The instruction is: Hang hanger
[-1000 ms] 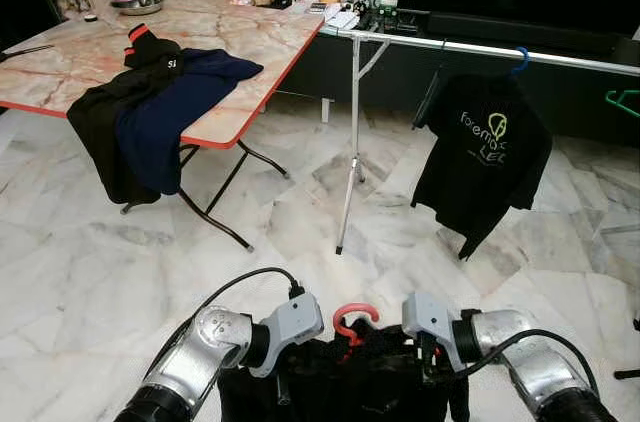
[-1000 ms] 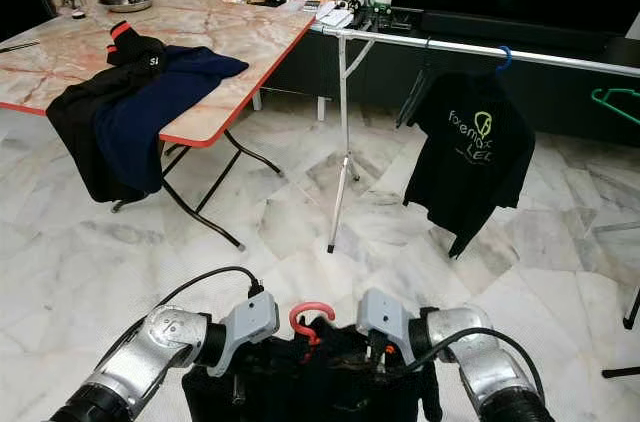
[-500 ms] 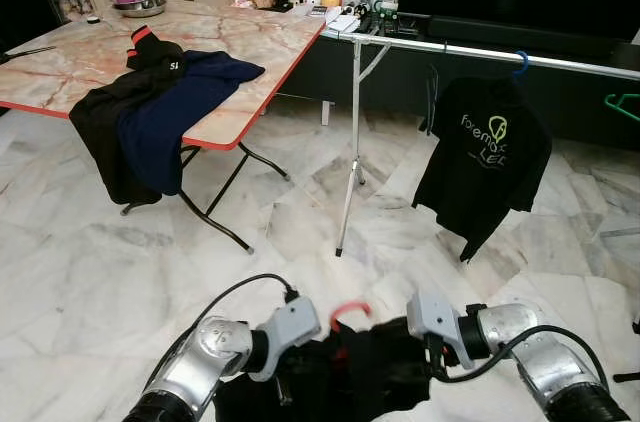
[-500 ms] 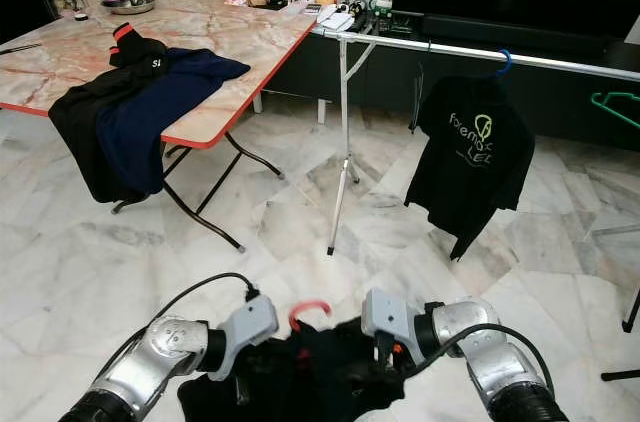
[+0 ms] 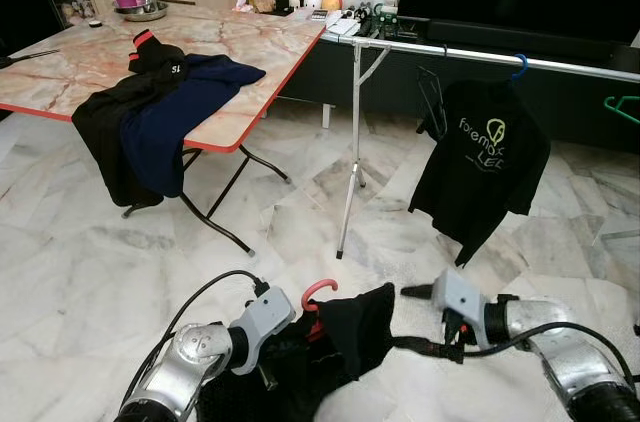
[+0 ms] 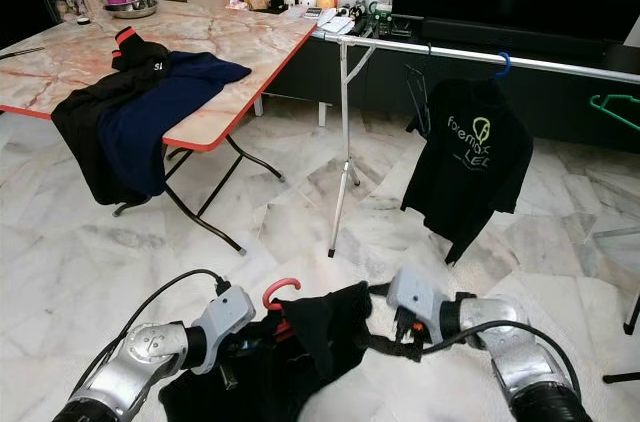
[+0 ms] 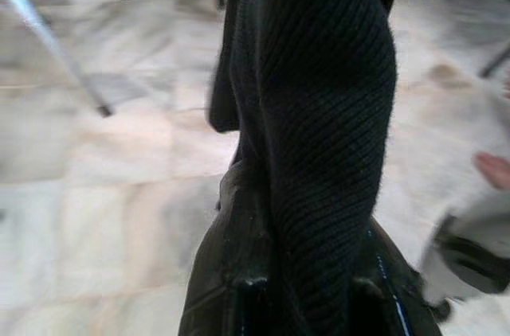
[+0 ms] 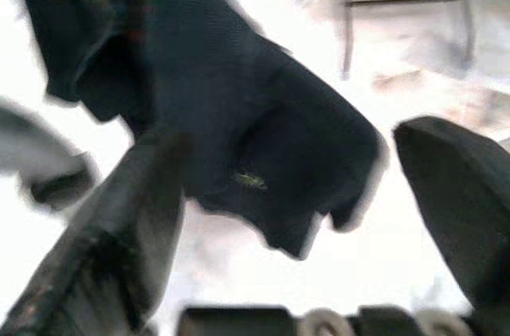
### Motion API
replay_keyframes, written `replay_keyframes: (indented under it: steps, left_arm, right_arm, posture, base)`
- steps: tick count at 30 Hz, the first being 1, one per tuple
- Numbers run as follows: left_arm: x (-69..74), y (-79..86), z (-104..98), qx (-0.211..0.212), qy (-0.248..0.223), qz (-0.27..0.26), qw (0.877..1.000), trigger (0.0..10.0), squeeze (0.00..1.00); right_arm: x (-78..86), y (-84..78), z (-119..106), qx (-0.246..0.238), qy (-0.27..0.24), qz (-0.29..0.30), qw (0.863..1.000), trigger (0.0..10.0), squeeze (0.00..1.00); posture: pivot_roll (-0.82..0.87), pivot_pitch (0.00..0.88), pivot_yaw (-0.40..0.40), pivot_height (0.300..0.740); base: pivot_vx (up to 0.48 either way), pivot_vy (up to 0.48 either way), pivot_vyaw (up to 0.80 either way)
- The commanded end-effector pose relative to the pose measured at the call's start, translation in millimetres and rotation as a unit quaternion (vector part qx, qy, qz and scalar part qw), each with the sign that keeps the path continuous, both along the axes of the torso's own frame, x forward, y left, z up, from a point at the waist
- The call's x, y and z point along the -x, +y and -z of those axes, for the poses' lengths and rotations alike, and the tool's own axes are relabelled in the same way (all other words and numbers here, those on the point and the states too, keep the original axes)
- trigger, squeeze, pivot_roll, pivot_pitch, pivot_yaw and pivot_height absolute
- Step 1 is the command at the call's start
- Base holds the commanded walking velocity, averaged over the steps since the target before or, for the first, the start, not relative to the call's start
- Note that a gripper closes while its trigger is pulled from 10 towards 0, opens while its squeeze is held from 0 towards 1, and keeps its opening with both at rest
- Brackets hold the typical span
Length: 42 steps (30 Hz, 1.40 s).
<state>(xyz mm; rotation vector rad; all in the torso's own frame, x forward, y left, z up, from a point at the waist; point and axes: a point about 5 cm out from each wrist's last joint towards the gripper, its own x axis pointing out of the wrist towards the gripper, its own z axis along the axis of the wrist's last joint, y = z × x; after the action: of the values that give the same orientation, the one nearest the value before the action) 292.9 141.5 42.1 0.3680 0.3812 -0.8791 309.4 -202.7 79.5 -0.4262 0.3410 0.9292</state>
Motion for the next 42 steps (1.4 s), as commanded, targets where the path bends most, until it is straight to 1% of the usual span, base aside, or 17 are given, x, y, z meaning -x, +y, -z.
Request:
replay_keyframes:
  steps: [1, 2, 3, 4, 5, 6, 7, 9, 13, 16, 19, 22, 23, 27, 34, 36, 42]
  left_arm:
    - [-2.2, 9.8, -0.3, -0.014, -0.027, -0.035, 0.999, 0.0, 0.0]
    - [-2.2, 9.8, -0.3, -0.014, -0.027, -0.035, 0.999, 0.0, 0.0]
    - [-4.2, 16.8, 0.8, -0.017, -0.041, -0.078, 0.996, 0.0, 0.0]
    - [-5.7, 23.3, 1.2, -0.017, -0.05, -0.117, 0.992, 0.0, 0.0]
    - [-5.8, 25.9, 1.1, -0.013, -0.054, -0.135, 0.989, 1.1, 0.0]
    - [-5.7, 27.5, 0.5, -0.009, -0.059, -0.148, 0.987, 3.5, 0.0]
    - [-5.1, 29.8, 0.3, 0.0, -0.064, -0.167, 0.984, 10.0, 0.0]
    - [-2.6, 33.6, 1.0, 0.01, -0.069, -0.19, 0.979, 10.0, 0.0]
    - [10.3, 37.5, 6.4, 0.031, -0.078, -0.223, 0.971, 10.0, 0.0]
    - [21.5, 41.5, 9.0, 0.066, -0.077, -0.263, 0.96, 10.0, 0.0]
    - [30.9, 43.9, 11.9, 0.076, -0.073, -0.273, 0.956, 10.0, 0.0]
    - [37.0, 47.2, 12.8, 0.082, -0.072, -0.288, 0.951, 10.0, 0.0]
    - [41.0, 50.4, 12.9, 0.092, -0.072, -0.306, 0.945, 10.0, 0.0]
    - [51.9, 58.1, 19.7, 0.082, -0.056, -0.343, 0.934, 10.0, 0.0]
    - [66.9, 78.1, 20.8, 0.105, -0.046, -0.402, 0.908, 10.0, 0.0]
    - [68.2, 78.8, 21.0, 0.114, -0.039, -0.405, 0.906, 10.0, 0.0]
    - [63.6, 70.1, 14.8, 0.108, -0.054, -0.386, 0.914, 10.0, 0.0]
  right_arm:
    - [-5.1, -6.9, 4.8, -0.018, -0.008, 0.08, 0.997, 10.0, 0.91]
    - [-5.1, -6.9, 4.8, -0.018, -0.008, 0.08, 0.997, 10.0, 0.91]
    - [-3.3, -9.0, 15.3, -0.034, -0.002, 0.134, 0.99, 10.0, 0.0]
    - [1.0, -9.7, 27.7, -0.045, 0.009, 0.179, 0.983, 10.0, 0.0]
    - [4.2, -10.3, 36.1, -0.044, 0.017, 0.208, 0.977, 10.0, 0.0]
    - [7.1, -10.8, 43.2, -0.042, 0.027, 0.231, 0.972, 10.0, 0.0]
    - [13.7, -10.4, 55.4, -0.04, 0.042, 0.263, 0.963, 10.0, 0.0]
    - [26.7, -9.4, 75.3, -0.037, 0.073, 0.312, 0.947, 10.0, 0.0]
    - [64.6, -7.4, 117.7, -0.028, 0.151, 0.426, 0.891, 10.0, 0.0]
    - [88.6, -5.3, 136.9, -0.028, 0.194, 0.478, 0.856, 10.0, 0.0]
    - [99.8, -6.9, 144.5, -0.02, 0.208, 0.51, 0.834, 10.0, 0.0]
    - [107.3, -7.4, 149.1, -0.008, 0.212, 0.525, 0.824, 10.0, 0.0]
    - [113.2, -7.3, 152.5, 0.0, 0.216, 0.533, 0.818, 10.0, 0.0]
    - [123.6, -7.9, 157.4, -0.006, 0.217, 0.56, 0.8, 10.0, 0.0]
    - [137.9, -2.6, 164.7, 0.0, 0.23, 0.558, 0.797, 10.0, 0.0]
    - [139.9, -2.7, 165.6, 0.003, 0.231, 0.558, 0.797, 10.0, 0.0]
    - [142.2, -1.6, 166.9, 0.003, 0.237, 0.554, 0.798, 10.0, 0.0]
  posture:
    - [0.04, 0.052, 0.001, 0.74]
    - [0.04, 0.052, 0.001, 0.74]
    - [0.04, 0.055, 0.004, 0.74]
    - [0.04, 0.055, 0.006, 0.74]
    - [0.04, 0.056, 0.007, 0.74]
    - [0.04, 0.057, 0.008, 0.74]
    - [0.04, 0.058, 0.009, 0.74]
    - [0.05, 0.06, 0.011, 0.74]
    - [0.05, 0.058, 0.008, 0.74]
    - [0.05, 0.052, 0.011, 0.74]
    - [0.05, 0.045, 0.015, 0.74]
    - [0.05, 0.038, 0.016, 0.74]
    - [0.06, 0.034, 0.017, 0.74]
    - [0.06, 0.03, 0.016, 0.74]
    - [0.06, 0.019, 0.021, 0.74]
    - [0.07, 0.017, 0.021, 0.74]
    - [0.07, 0.011, 0.02, 0.74]
  base:
    - [0.0, 0.0, 0.0]
    - [0.0, 0.0, 0.0]
    - [0.0, 0.0, 0.0]
    - [0.0, 0.0, 0.0]
    - [0.0, 0.0, 0.0]
    - [0.0, 0.0, 0.0]
    - [0.0, 0.0, 0.0]
    - [0.0, 0.0, 0.0]
    - [0.0, 0.0, 0.0]
    - [0.0, 0.0, 0.0]
    - [0.0, 0.0, 0.0]
    - [0.0, 0.0, 0.0]
    - [0.0, 0.0, 0.0]
    - [0.0, 0.0, 0.0]
    - [0.0, 0.0, 0.0]
    - [0.0, 0.0, 0.0]
    - [0.0, 0.0, 0.0]
